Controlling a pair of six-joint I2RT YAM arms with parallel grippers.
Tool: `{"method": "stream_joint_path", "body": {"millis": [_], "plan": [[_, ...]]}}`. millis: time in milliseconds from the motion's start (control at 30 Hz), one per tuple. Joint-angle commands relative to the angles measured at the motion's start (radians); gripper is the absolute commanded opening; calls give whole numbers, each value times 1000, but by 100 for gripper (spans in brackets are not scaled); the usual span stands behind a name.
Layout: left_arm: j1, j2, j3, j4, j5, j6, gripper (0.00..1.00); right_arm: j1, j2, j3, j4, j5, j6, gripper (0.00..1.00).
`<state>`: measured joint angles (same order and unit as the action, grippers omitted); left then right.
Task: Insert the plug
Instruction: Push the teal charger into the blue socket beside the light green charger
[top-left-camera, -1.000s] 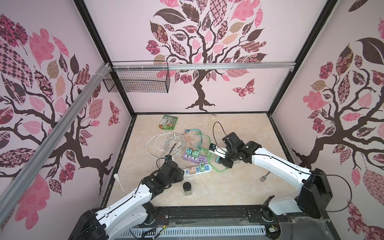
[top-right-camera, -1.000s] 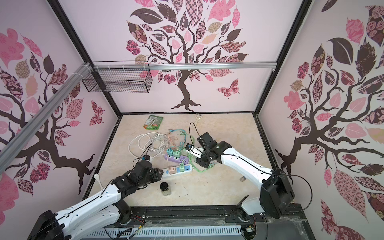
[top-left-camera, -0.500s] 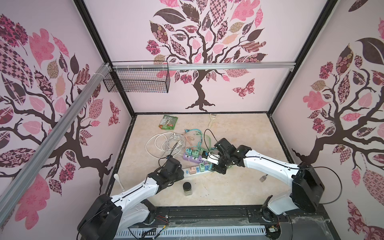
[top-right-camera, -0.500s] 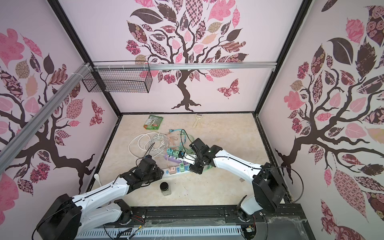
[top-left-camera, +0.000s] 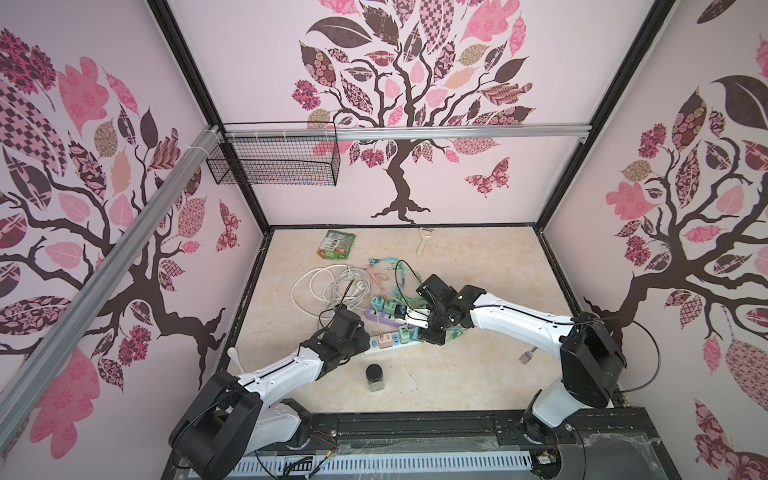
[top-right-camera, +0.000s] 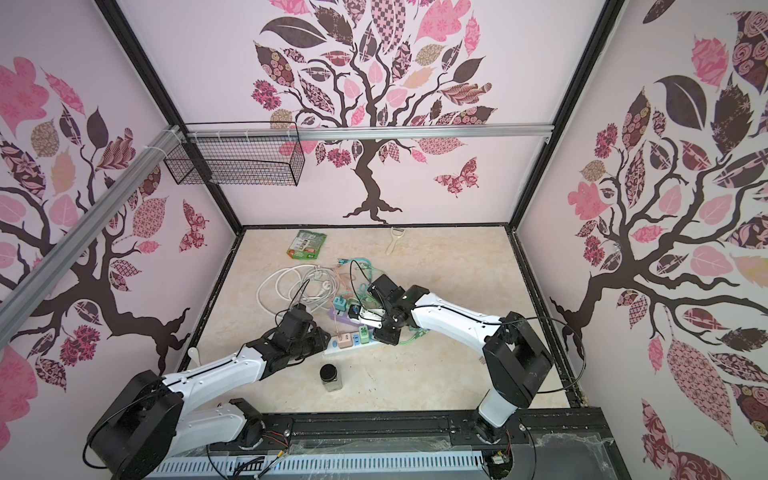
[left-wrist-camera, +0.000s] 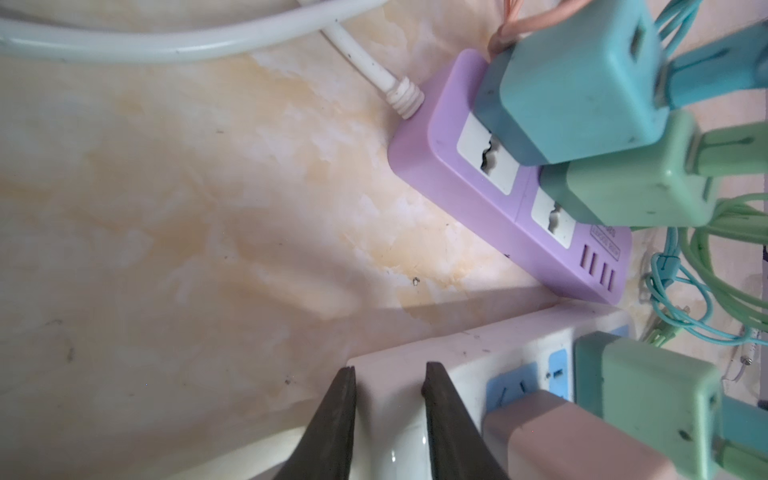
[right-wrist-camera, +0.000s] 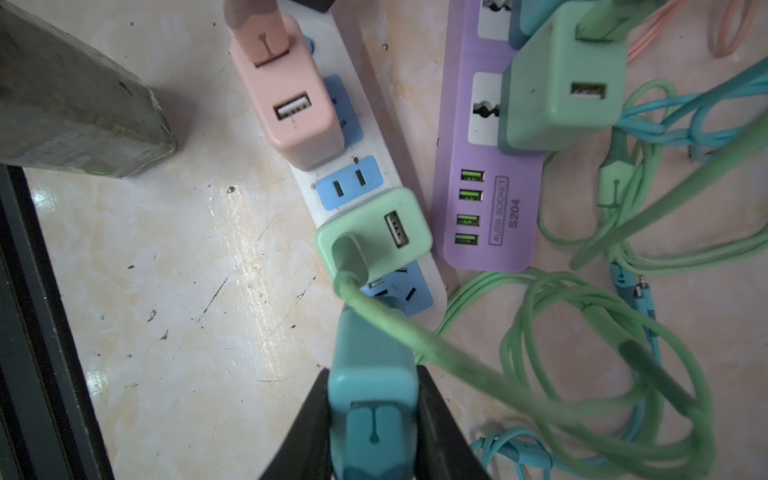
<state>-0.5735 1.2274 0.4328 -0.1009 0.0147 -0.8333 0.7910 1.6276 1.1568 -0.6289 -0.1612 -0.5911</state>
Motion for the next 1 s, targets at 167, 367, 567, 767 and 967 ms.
{"method": "stream_joint_path", "body": {"millis": [167, 367, 567, 767, 967], "plan": [[5, 53, 18, -3, 46, 28, 29, 6, 42, 66, -53, 4, -37, 20], [6, 58, 24, 2, 47, 35, 29, 11, 57, 74, -60, -5, -47, 21], [9, 62, 30, 2, 48, 44, 29, 12, 75, 73, -45, -5, -52, 21], [13, 60, 29, 1, 48, 51, 29, 12, 87, 72, -41, -13, -73, 22], [20, 67, 43, 2, 51, 73, 28, 13, 99, 66, -67, -3, -123, 23]]}}
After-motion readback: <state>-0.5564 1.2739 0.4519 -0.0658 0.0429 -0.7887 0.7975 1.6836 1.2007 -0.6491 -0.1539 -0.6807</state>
